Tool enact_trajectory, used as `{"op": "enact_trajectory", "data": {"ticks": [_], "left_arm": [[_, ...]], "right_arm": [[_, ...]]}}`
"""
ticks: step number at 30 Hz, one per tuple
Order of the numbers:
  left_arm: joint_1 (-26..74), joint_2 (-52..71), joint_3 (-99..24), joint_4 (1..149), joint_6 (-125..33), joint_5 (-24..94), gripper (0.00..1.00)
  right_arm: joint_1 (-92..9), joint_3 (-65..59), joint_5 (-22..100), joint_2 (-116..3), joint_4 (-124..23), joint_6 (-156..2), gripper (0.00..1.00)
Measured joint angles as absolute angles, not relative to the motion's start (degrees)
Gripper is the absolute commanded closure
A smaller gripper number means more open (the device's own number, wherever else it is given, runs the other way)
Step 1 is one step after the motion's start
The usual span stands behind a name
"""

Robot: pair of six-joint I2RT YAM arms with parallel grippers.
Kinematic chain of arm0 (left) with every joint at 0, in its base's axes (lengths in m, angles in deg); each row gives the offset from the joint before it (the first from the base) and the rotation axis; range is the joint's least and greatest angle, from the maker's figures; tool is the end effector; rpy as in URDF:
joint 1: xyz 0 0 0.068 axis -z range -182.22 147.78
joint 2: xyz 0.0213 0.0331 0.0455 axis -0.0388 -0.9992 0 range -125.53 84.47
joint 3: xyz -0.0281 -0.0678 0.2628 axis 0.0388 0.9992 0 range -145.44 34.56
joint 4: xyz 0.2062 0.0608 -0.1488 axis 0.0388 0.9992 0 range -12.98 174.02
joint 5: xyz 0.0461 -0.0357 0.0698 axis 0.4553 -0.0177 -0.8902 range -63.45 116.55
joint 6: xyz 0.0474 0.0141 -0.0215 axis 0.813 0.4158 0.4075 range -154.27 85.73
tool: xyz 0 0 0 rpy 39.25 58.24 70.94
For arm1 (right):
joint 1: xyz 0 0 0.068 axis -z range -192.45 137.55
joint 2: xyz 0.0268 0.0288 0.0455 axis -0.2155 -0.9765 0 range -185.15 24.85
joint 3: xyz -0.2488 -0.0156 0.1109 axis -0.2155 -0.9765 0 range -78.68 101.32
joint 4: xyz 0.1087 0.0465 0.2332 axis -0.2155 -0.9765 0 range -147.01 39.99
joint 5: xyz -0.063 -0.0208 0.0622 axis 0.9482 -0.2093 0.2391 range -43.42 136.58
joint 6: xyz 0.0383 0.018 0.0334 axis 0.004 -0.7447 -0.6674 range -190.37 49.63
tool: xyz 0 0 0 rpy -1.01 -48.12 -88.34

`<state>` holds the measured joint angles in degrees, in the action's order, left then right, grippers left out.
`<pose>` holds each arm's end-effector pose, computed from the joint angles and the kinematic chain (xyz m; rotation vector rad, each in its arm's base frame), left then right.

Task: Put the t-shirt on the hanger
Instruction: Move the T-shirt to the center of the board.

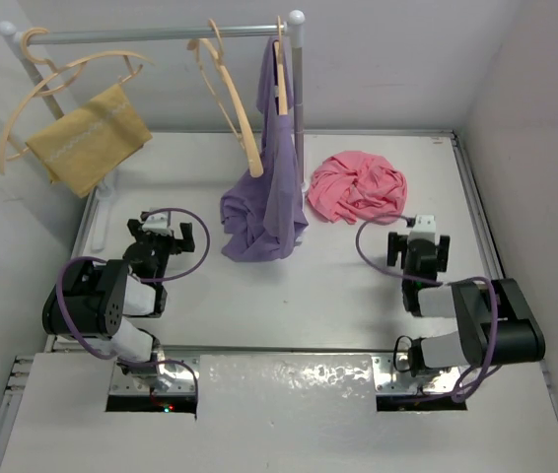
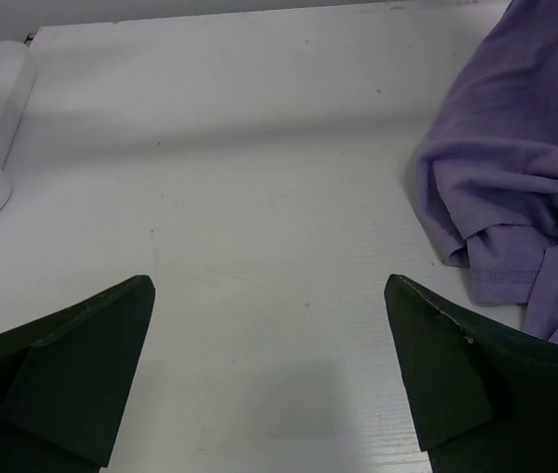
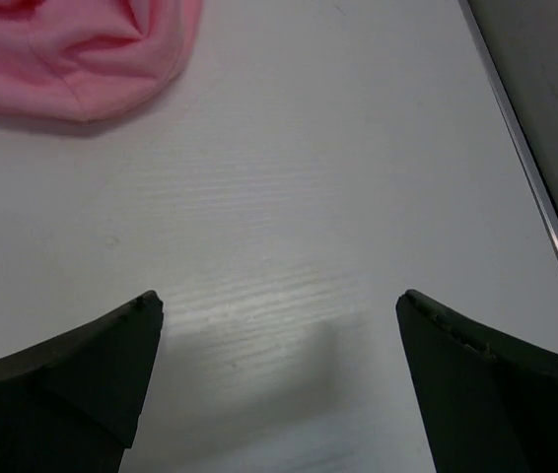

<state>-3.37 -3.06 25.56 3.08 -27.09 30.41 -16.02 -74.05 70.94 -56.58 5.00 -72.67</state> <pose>0.2254 0.0020 0.1404 0.1382 1.6452 0.0552 0.1943 -0.0025 0.1102 0.2580 1.9138 -0.3455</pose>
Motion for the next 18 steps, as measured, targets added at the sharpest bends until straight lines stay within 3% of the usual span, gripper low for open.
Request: {"op": "enact_trajectory", "data": {"ticks": [3,6,7,8,9,10,11,12,15,17,18], "left_arm": [[-3.4,-3.1,25.6,3.1,-27.1,30.4,0.0],[-3.4,-3.1,25.6,3.1,-27.1,30.4,0.0],[-3.4,-3.1,25.6,3.1,-27.1,30.5,0.0],[-3.4,-3.0,25.6,3.1,-27.1,30.5,0.0],[-3.4,-2.4,25.5,3.7,-27.1,30.6,0.0],[-3.4,-0.5,25.3,6.3,-27.1,30.9,0.0],[-3.4,1.9,24.7,9.3,-26.9,31.4,0.0],[-3.4,5.1,23.5,13.3,-26.7,32.1,0.0],[-3.3,14.0,18.8,21.8,-25.3,32.1,0.0],[-3.2,19.0,17.7,24.6,-23.5,31.0,0.0],[-3.1,20.9,17.7,25.8,-22.3,30.5,0.0]], "right_arm": [[-15.6,-62.1,71.0,-54.7,-12.2,-74.4,0.01],[-13.6,-44.7,63.3,-57.4,-25.1,-77.3,0.13],[-12.7,-38.7,59.4,-59.4,-28.1,-78.7,0.24],[-11.6,-31.8,55.7,-62.3,-32.8,-80.1,0.52],[-10.7,-26.1,53.3,-65.4,-36.2,-81.3,0.62],[-10.1,-19.7,51.0,-69.1,-40.3,-83.3,0.64],[-9.7,-14.7,49.7,-72.4,-43.3,-84.8,0.43],[-9.3,-10.0,48.5,-75.8,-46.3,-87.0,0.29],[-8.9,-2.1,46.5,-83.6,-53.6,-90.8,0.06],[-8.9,1.9,46.0,-88.6,-58.3,-93.2,0.09],[-8.9,4.0,45.9,-91.3,-60.4,-93.9,0.21]]}}
